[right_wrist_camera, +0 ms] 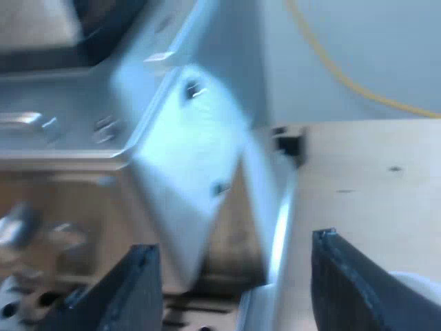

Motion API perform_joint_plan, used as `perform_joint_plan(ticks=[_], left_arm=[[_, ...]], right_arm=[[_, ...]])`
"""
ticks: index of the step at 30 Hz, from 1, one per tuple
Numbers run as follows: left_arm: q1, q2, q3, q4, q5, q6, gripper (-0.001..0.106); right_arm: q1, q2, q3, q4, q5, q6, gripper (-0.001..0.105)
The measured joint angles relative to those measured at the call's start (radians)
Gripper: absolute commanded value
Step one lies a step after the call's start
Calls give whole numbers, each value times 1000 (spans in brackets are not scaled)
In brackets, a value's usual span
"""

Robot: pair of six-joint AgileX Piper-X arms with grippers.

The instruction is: Pour the beans into the coffee machine

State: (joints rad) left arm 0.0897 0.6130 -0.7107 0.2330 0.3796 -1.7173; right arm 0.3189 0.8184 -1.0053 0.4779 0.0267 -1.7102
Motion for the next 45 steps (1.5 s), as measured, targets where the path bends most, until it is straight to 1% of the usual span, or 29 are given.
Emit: perform_joint_plan(ticks=[6,9,11,12,14,15,17,22,27,32,35,36,38,40,42,44,45], left_arm=[[0,0,-48,19,0,0,74],[-10,-12,-49,47,0,0,74],[-25,-24,-49,64,0,0,74],[-42,-33,-49,76,0,0,74],[-57,-44,-49,98,0,3,74],[-61,-52,-49,110,0,4,74],[-66,-85,-49,185,-6,16,74],[-66,-143,-49,239,-76,19,74],[-66,-229,-49,259,-81,19,74],[-66,-333,-51,371,-81,26,74],[-66,-349,-51,385,-81,26,74],[-66,-380,-51,424,-81,26,74],[-66,-405,-51,451,-81,26,74],[-66,-435,-51,495,-86,26,74],[-66,-485,-51,545,-85,26,74],[-66,-508,-54,572,-85,26,74],[-66,-520,-53,588,-85,26,74]], right_arm=[[-98,-45,-2,60,-11,-9,51],[-172,-84,-2,104,-11,-40,61],[-203,-102,-2,125,-7,-60,70],[-224,-117,-2,145,-8,-81,72],[-249,-137,-2,169,-10,-110,73],[-264,-155,-2,187,-16,-143,72],[-279,-183,-2,205,-18,-170,72],[-280,-236,-2,214,-20,-169,72],[-280,-298,-2,238,-27,-167,72],[-280,-376,-2,287,-27,-167,72],[-280,-410,-2,306,-27,-167,72],[-280,-434,-2,329,-27,-167,72],[-280,-459,-2,343,-27,-165,72],[-280,-485,-2,361,-27,-145,72],[-280,-520,-2,395,-27,-98,72],[-280,-545,-2,417,-27,-78,72],[-280,-557,-2,434,-43,-73,72]])
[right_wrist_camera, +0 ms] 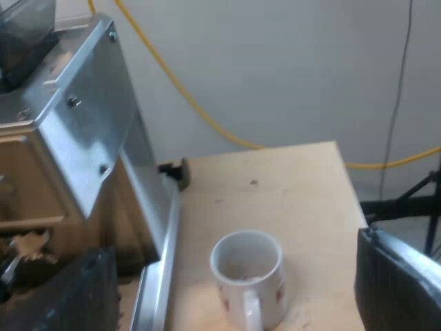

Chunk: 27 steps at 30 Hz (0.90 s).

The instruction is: Pour the beans into the coffee machine

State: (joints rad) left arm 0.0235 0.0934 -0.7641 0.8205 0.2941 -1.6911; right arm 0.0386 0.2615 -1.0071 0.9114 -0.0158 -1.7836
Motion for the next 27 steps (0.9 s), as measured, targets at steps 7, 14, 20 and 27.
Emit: perform_joint_plan(ticks=[7,14,20,27], left_arm=[[0,-49,0,71,0,0,74],[0,-102,0,123,0,0,74],[0,-103,-11,226,13,0,74],[0,-103,-11,316,26,0,74]], right_arm=[[0,-58,0,97,-69,4,72],[0,-112,12,150,-69,4,72],[0,-223,83,170,-69,4,72],[0,-269,134,211,-69,11,72]])
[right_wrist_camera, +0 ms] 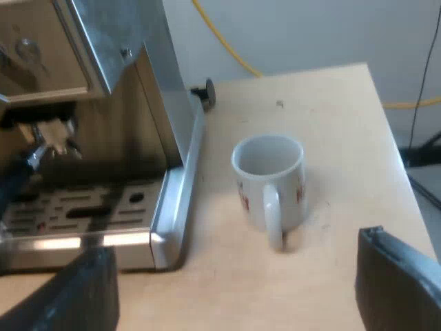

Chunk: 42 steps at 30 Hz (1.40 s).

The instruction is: Pour the beans into the coffee machine

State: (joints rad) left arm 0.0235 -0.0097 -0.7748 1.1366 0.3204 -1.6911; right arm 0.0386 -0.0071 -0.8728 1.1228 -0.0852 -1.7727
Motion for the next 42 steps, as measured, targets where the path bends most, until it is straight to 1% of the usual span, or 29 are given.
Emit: perform_joint_plan(ticks=[2,10,12,15,16,22,24,27,30,34,37,42], left_arm=[[0,0,0,18,1,0,74],[0,0,4,19,1,0,74],[0,0,23,19,1,3,74],[0,0,62,19,1,41,74],[0,0,71,19,1,44,74],[0,0,153,20,1,51,74],[0,0,169,20,1,51,74],[0,0,213,20,1,51,74],[0,0,224,22,1,51,74],[0,0,224,20,1,51,74],[0,0,224,6,1,51,74],[0,0,224,-88,1,51,74]], right_arm=[[0,0,0,10,0,0,72],[0,0,5,18,0,-9,72],[0,0,9,18,0,-10,72],[0,0,22,18,0,-13,72],[0,0,28,18,0,-14,72],[0,0,99,5,0,-23,72],[0,0,148,-5,0,-26,72],[0,0,185,-14,0,-28,72],[0,0,227,-34,0,-28,72],[0,0,251,-35,0,-28,72],[0,0,287,-35,-16,-28,72],[0,0,316,-42,-25,-28,72]])
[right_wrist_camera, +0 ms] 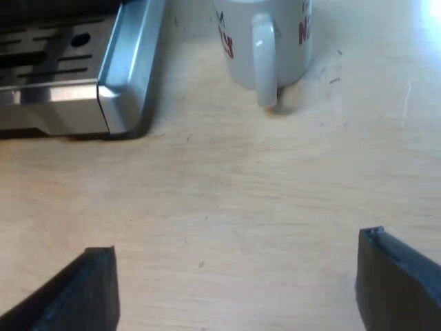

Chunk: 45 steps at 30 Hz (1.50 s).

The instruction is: Pour the beans into the coffee machine

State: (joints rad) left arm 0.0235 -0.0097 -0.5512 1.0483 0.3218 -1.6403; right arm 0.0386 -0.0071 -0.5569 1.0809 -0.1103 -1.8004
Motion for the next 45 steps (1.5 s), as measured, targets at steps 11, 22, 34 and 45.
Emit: perform_joint_plan(ticks=[11,22,34,45], left_arm=[[0,0,31,-11,0,0,74],[0,0,38,-11,2,0,74],[0,0,38,-11,2,0,74],[0,0,38,-11,2,0,74]], right_arm=[[0,2,15,-7,0,0,72],[0,2,15,-7,0,0,72],[0,2,15,-7,0,0,72],[0,2,15,-7,0,0,72]])
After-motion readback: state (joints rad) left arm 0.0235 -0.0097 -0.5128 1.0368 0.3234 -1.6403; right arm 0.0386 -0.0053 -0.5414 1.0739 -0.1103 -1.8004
